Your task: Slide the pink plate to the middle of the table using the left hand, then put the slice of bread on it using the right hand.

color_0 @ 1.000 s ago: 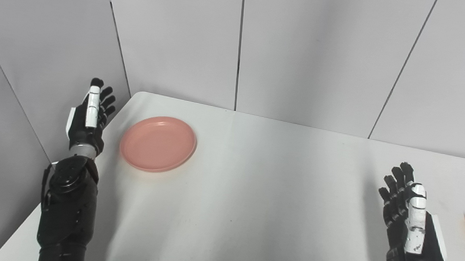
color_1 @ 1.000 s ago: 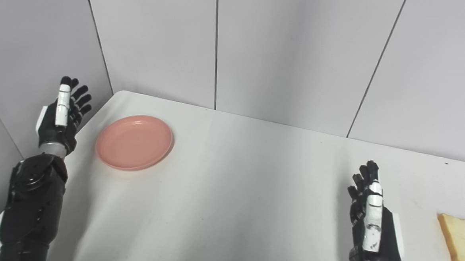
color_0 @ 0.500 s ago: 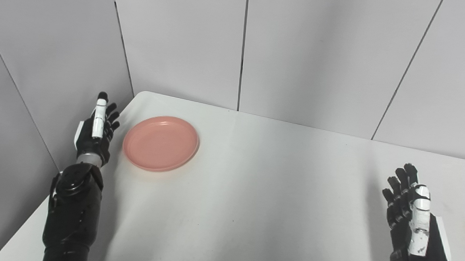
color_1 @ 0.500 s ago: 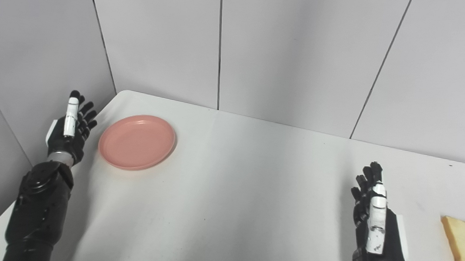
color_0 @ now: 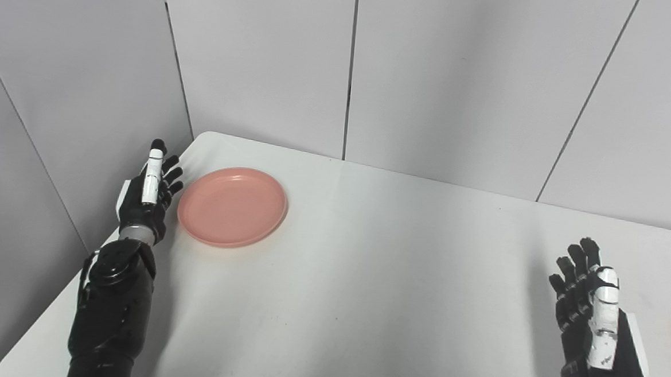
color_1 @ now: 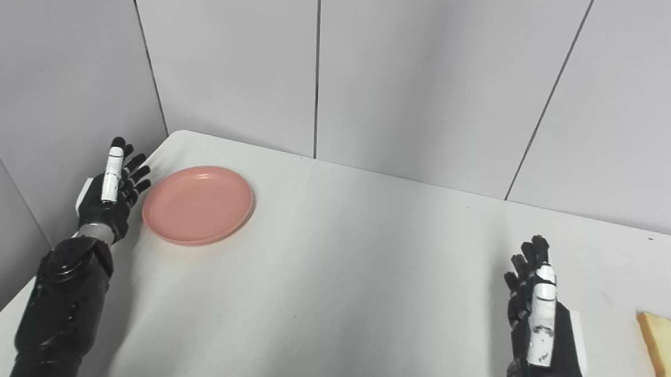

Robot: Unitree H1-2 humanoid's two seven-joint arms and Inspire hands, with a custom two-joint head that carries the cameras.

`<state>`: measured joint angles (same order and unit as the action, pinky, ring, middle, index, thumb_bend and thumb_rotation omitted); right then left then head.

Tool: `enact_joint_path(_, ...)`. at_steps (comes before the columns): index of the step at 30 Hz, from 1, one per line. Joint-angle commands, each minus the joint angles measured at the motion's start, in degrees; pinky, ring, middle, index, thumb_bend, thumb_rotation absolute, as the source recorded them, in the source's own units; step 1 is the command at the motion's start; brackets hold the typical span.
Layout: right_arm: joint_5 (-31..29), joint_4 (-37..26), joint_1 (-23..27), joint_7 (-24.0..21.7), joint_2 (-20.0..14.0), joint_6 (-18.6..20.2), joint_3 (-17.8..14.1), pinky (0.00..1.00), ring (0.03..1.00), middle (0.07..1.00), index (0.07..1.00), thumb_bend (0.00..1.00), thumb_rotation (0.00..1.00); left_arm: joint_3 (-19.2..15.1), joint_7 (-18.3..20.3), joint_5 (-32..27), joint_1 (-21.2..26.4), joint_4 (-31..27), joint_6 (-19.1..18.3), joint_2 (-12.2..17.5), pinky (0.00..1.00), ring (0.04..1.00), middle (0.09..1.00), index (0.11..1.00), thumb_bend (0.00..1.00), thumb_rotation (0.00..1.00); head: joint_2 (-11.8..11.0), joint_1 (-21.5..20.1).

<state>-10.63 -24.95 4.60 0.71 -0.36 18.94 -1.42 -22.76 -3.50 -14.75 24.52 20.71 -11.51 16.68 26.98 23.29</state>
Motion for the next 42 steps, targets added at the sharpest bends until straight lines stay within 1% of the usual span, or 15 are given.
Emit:
enact_joint_path(1, -0.35, -2.34, 1.75, -0.47, -0.07, -0.15, -0.07, 1.00, 1.000, 1.000, 1.000, 0.42, 1.00, 0.46, -0.45, 0.58, 1.91, -0.88, 2.66, 0.51, 0.91, 0.909, 0.909, 0.917, 0.77, 0.88, 0.04, -0.20)
enact_joint_path(4, -0.07, -2.52, 1.77, -0.33, -0.02, -0.01, 0.04, 1.00, 1.000, 1.000, 1.000, 0.41, 1.00, 1.24, -0.77, 1.23, 1.66, -1.37, 2.75, 0.10, 0.91, 0.911, 0.909, 0.912, 0.75, 0.89, 0.02, -0.26)
enact_joint_path(8, 0.54, -2.56, 1.76, -0.35, -0.16, -0.08, 0.18, 1.00, 1.000, 1.000, 1.000, 0.40, 1.00, 2.18, -1.23, 1.90, 1.29, -1.69, 2.82, -0.75, 0.91, 0.910, 0.905, 0.904, 0.76, 0.88, 0.08, -0.38)
enact_joint_path(11, 0.11, -2.46, 1.73, -0.45, -0.01, -0.19, 0.00, 1.00, 1.000, 1.000, 1.000, 0.41, 1.00, 3.44, -0.41, 2.06, 1.00, -1.55, 3.04, -1.20, 0.92, 0.924, 0.918, 0.917, 0.74, 0.90, 0.37, -0.42)
enact_joint_path(15, 0.75, -2.98, 1.71, -0.16, -0.05, 0.23, 0.10, 1.00, 1.000, 1.000, 1.000, 0.41, 1.00, 4.63, 0.94, 1.72, 0.90, -0.23, 3.59, -1.25, 0.93, 0.931, 0.926, 0.932, 0.77, 0.90, 0.62, -0.53)
enact_joint_path(18, 1.06, -2.97, 1.76, -0.16, -0.12, 0.27, 0.13, 1.00, 1.000, 1.000, 1.000, 0.42, 1.00, 4.71, 1.59, 0.83, 1.01, -0.26, 2.11, -1.87, 0.94, 0.935, 0.930, 0.939, 0.76, 0.90, 0.75, -0.76)
enact_joint_path(19, 1.02, -2.94, 1.77, -0.21, -0.14, 0.25, 0.12, 1.00, 1.000, 1.000, 1.000, 0.42, 1.00, 4.80, 1.92, 0.55, 0.96, -0.38, 1.86, -1.98, 0.96, 0.948, 0.941, 0.949, 0.75, 0.91, 0.75, -0.76)
enact_joint_path(22, 0.71, -2.84, 1.78, -0.30, -0.08, 0.20, 0.00, 1.00, 1.000, 1.000, 1.000, 0.42, 1.00, 5.21, 2.40, 0.00, 0.74, -0.58, 1.56, -2.35, 0.97, 0.958, 0.951, 0.956, 0.73, 0.91, 0.99, -1.21)
enact_joint_path(25, 0.71, -2.80, 1.79, -0.25, -0.05, 0.20, -0.01, 1.00, 1.000, 1.000, 1.000, 0.42, 1.00, 6.69, 2.93, 0.77, 0.68, -0.30, 0.71, -2.20, 0.95, 0.951, 0.949, 0.959, 0.73, 0.93, 1.09, -1.55)
enact_joint_path(26, 0.73, -2.73, 1.79, -0.18, 0.00, 0.12, -0.04, 1.00, 1.000, 1.000, 1.000, 0.42, 1.00, 7.13, 2.91, 1.04, 0.71, -0.13, 0.79, -2.23, 0.93, 0.940, 0.938, 0.947, 0.76, 0.91, 1.09, -1.55)
enact_joint_path(29, 1.21, -3.18, 1.69, 0.08, 0.11, 0.69, 0.16, 1.00, 1.000, 1.000, 1.000, 0.42, 1.00, 9.00, 3.96, 2.06, 0.73, 1.26, 2.55, -2.18, 0.94, 0.936, 0.936, 0.940, 0.80, 0.91, 1.29, -2.15)
enact_joint_path(32, 1.82, -3.08, 1.44, 0.13, 0.25, 0.26, 0.36, 1.00, 1.000, 1.000, 1.000, 0.42, 1.00, 10.51, 4.70, 2.33, 0.60, 1.49, 3.37, -2.78, 0.95, 0.940, 0.934, 0.938, 0.81, 0.91, 1.47, -2.81)
enact_joint_path(34, 2.09, -3.00, 1.32, 0.05, 0.32, 0.13, 0.38, 1.00, 1.000, 1.000, 1.000, 0.44, 1.00, 11.13, 5.00, 2.34, 0.51, 1.48, 3.74, -3.05, 0.94, 0.935, 0.934, 0.931, 0.79, 0.92, 1.50, -2.92)
enact_joint_path(40, 1.46, -2.11, 1.22, -0.56, 0.42, -0.94, 0.29, 1.00, 1.000, 1.000, 1.000, 0.45, 1.00, 13.99, 4.79, 3.21, 0.71, -0.18, 2.19, -4.73, 0.91, 0.909, 0.906, 0.908, 0.79, 0.90, 1.77, -4.50)
enact_joint_path(42, 1.94, -2.10, 1.14, -0.42, 0.42, -0.84, 0.45, 1.00, 1.000, 1.000, 1.000, 0.45, 1.00, 14.94, 4.88, 3.16, 0.74, -1.45, 0.63, -5.60, 0.92, 0.915, 0.911, 0.913, 0.80, 0.89, 1.91, -5.17)
